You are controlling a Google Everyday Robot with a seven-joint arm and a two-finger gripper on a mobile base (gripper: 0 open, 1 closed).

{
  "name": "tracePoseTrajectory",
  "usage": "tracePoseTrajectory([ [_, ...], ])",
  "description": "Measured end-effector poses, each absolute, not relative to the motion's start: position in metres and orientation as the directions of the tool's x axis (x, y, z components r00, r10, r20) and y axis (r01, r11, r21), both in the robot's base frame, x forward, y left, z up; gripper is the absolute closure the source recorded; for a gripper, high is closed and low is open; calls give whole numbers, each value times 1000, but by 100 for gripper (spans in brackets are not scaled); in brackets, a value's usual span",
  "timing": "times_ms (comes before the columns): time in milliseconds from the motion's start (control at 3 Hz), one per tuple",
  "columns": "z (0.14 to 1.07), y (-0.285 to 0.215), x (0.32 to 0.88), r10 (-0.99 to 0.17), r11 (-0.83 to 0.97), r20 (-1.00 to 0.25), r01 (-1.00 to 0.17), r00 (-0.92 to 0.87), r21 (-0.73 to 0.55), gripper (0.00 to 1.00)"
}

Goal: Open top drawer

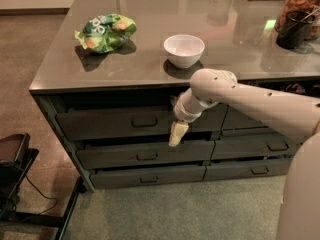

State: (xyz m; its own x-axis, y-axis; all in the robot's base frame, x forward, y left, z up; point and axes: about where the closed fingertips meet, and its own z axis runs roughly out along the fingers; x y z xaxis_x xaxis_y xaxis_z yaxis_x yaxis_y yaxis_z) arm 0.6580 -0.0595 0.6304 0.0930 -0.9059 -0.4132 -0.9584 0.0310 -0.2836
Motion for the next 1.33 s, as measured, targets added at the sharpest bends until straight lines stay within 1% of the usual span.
tracePoseTrajectory([
  [333, 630, -59, 658, -906, 31, -413, -959, 93, -283, 17],
  [667, 630, -59, 658, -906, 31, -413, -959, 93, -283, 42],
  [1333, 630, -59, 658, -906, 31, -413, -959, 93, -283, 89],
])
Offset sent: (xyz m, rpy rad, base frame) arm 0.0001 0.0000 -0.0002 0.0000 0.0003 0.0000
